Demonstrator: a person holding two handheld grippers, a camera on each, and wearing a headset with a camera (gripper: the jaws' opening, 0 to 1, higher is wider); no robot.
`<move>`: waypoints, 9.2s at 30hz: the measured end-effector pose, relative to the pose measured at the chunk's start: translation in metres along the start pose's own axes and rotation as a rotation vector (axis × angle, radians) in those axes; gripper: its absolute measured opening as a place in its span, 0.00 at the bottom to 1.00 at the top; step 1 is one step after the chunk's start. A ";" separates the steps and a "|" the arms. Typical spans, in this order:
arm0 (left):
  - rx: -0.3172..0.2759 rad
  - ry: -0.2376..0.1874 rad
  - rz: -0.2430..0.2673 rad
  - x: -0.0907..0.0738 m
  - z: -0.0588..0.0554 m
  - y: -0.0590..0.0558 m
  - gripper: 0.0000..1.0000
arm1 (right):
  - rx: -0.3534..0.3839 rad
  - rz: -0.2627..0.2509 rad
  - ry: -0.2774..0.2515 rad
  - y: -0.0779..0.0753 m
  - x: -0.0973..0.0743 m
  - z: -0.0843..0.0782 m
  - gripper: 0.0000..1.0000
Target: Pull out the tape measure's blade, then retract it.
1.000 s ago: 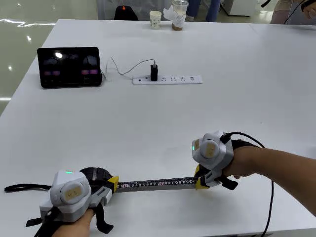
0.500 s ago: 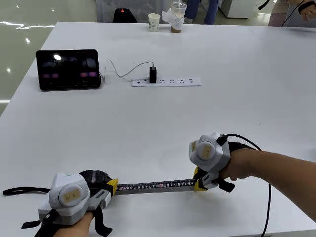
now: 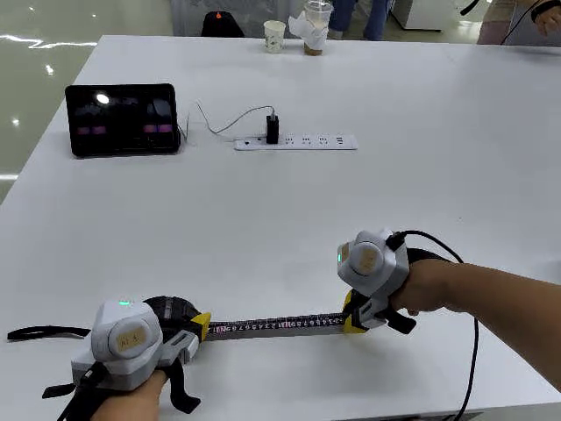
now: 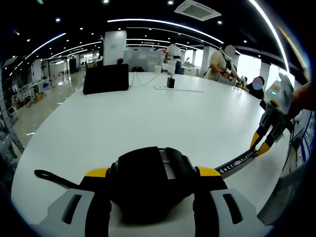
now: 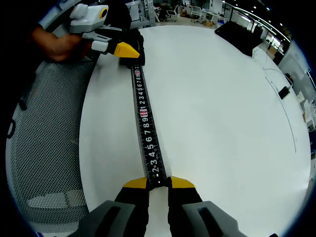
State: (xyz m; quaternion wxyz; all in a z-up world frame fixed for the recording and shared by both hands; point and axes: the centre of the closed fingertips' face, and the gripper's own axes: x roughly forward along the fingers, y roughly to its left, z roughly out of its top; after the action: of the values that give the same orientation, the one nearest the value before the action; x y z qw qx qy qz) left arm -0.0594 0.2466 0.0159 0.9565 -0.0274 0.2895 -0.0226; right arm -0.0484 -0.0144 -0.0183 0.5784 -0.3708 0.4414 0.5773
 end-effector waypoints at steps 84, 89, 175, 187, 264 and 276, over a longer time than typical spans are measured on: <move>-0.002 0.000 -0.006 0.000 -0.001 0.001 0.62 | -0.021 -0.028 0.050 0.007 0.016 0.040 0.11; -0.005 0.000 -0.006 0.000 -0.001 0.001 0.62 | -0.021 -0.029 0.049 0.008 0.017 0.043 0.11; 0.000 -0.002 -0.010 0.000 0.000 0.001 0.62 | 0.021 -0.013 0.016 0.017 0.030 0.082 0.11; -0.016 -0.002 -0.014 -0.001 -0.001 0.002 0.62 | 0.015 -0.017 0.016 0.018 0.033 0.087 0.11; -0.049 0.027 -0.047 -0.002 -0.002 0.002 0.61 | 0.008 -0.004 -0.014 0.026 0.048 0.124 0.11; -0.058 0.023 -0.052 -0.002 -0.002 0.002 0.61 | 0.007 0.000 -0.031 0.029 0.051 0.133 0.11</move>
State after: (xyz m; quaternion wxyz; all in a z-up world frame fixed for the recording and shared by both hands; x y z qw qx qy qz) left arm -0.0622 0.2484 0.0159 0.9510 -0.0624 0.3003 -0.0393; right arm -0.0688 0.1295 -0.0191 0.5867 -0.3597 0.4342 0.5813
